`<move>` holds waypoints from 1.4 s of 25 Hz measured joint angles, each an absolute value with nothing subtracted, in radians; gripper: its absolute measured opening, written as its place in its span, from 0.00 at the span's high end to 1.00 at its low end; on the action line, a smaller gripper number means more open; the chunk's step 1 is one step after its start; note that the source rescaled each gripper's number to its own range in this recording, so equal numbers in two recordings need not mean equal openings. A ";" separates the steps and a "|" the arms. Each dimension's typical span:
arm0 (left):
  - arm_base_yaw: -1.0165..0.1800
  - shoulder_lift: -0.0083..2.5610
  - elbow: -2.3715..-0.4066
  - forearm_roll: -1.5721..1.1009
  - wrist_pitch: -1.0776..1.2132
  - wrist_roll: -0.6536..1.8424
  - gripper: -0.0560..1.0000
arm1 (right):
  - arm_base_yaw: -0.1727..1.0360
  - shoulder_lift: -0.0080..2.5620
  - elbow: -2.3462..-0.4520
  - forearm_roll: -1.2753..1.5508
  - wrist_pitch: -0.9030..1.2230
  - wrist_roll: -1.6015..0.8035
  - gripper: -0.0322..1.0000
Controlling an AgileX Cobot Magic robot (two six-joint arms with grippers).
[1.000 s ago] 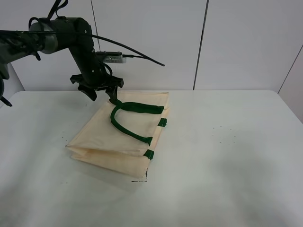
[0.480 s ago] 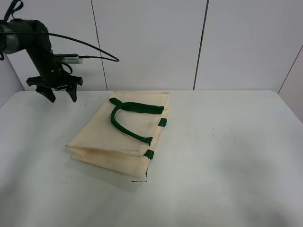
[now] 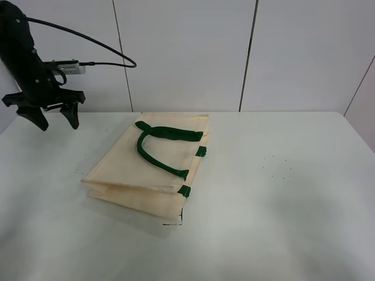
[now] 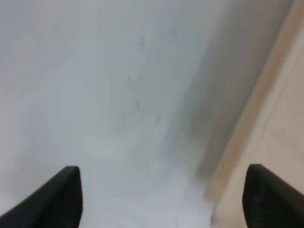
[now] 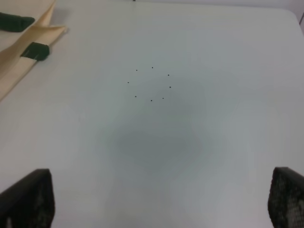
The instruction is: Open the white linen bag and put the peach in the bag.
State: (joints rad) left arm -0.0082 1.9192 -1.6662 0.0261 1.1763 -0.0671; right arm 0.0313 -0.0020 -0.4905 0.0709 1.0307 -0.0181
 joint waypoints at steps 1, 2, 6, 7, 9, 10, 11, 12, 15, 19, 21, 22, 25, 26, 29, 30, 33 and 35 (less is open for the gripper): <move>-0.009 1.879 -1.610 0.028 1.176 -0.067 0.03 | 0.031 -0.002 -0.490 0.071 1.031 -0.018 0.00; -0.009 1.828 -1.553 0.031 1.177 -0.067 0.03 | 0.031 -0.002 -0.490 0.071 1.031 -0.018 0.00; -0.009 1.605 -1.347 0.040 1.177 -0.067 0.03 | 0.031 -0.002 -0.490 0.071 1.031 -0.018 0.00; -0.009 1.540 -1.291 0.041 1.177 -0.067 0.03 | 0.031 -0.002 -0.490 0.071 1.031 -0.018 0.00; -0.009 1.417 -1.179 0.044 1.177 -0.067 0.03 | 0.031 -0.002 -0.490 0.071 1.031 -0.018 0.00; -0.009 1.349 -1.132 0.047 1.177 -0.067 0.03 | 0.031 -0.002 -0.490 0.071 1.031 -0.018 0.00; -0.009 1.280 -1.077 0.049 1.178 -0.065 0.03 | 0.031 -0.002 -0.490 0.071 1.031 -0.018 0.00; -0.009 1.222 -1.023 0.050 1.178 -0.064 0.03 | 0.031 -0.002 -0.490 0.071 1.031 -0.018 0.00; -0.009 1.027 -0.871 0.064 1.177 -0.063 0.03 | 0.031 -0.002 -0.490 0.071 1.031 -0.018 0.00; -0.009 0.754 -0.689 0.063 1.137 -0.063 0.03 | 0.031 -0.002 -0.490 0.071 1.031 -0.018 0.00; -0.009 0.612 -0.617 0.056 1.106 -0.060 0.03 | 0.031 -0.002 -0.490 0.071 1.031 -0.018 0.00; -0.009 0.545 -0.584 0.053 1.100 -0.060 0.03 | 0.031 -0.002 -0.490 0.071 1.031 -0.018 0.00; -0.009 0.372 -0.518 0.053 1.086 -0.059 0.03 | 0.031 -0.002 -0.490 0.071 1.031 -0.018 0.00; -0.009 0.326 -0.506 0.053 1.077 -0.058 0.03 | 0.031 -0.002 -0.490 0.071 1.031 -0.018 0.00; -0.009 0.195 -0.498 0.053 1.059 -0.049 0.03 | 0.031 -0.002 -0.490 0.071 1.031 -0.018 0.00; -0.009 0.167 -0.498 0.053 1.059 -0.043 0.03 | 0.031 -0.002 -0.490 0.071 1.031 -0.018 0.00; -0.009 0.098 -0.495 0.053 1.058 -0.036 0.03 | 0.031 -0.002 -0.490 0.072 1.031 -0.018 0.00; -0.009 0.060 -0.495 0.053 1.058 -0.034 0.04 | 0.031 -0.002 -0.490 0.072 1.031 -0.018 0.00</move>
State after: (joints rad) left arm -0.0086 0.0604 -0.4954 0.0535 1.0582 -0.0343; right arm 0.0313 -0.0020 -0.4905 0.0716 1.0307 -0.0181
